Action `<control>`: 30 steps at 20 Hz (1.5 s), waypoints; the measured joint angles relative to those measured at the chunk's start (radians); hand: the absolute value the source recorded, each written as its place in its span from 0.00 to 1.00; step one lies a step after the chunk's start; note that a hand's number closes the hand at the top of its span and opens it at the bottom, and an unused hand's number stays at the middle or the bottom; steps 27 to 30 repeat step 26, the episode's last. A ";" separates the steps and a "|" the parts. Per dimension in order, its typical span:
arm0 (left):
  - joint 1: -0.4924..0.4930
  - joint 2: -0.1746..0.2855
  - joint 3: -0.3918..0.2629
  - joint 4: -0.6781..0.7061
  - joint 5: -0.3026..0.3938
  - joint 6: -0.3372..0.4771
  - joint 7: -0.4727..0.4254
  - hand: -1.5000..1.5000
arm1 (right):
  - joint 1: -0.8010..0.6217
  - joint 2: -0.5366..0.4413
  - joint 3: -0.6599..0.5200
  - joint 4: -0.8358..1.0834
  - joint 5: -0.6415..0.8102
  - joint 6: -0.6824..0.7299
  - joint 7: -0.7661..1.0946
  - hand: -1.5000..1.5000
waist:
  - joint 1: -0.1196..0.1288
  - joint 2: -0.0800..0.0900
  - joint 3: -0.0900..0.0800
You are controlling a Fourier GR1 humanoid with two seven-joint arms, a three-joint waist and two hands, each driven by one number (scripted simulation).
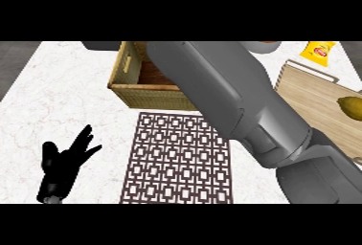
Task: Pick the bell pepper from the placemat and place it in the basket
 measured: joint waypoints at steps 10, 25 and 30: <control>0.013 0.014 0.034 0.006 0.013 -0.012 0.014 0.50 | 0.027 0.003 0.071 0.060 0.037 0.057 0.006 0.00 | -0.032 -0.008 0.002; 0.080 -0.003 0.054 -0.036 0.008 0.003 0.016 0.50 | 0.108 -0.088 0.009 -0.125 0.114 0.012 0.025 0.00 | -0.084 -0.026 0.004; 0.084 -0.001 0.058 -0.036 0.008 0.004 0.020 0.50 | 0.112 -0.104 0.004 -0.146 0.119 0.021 0.036 0.00 | -0.090 -0.028 0.004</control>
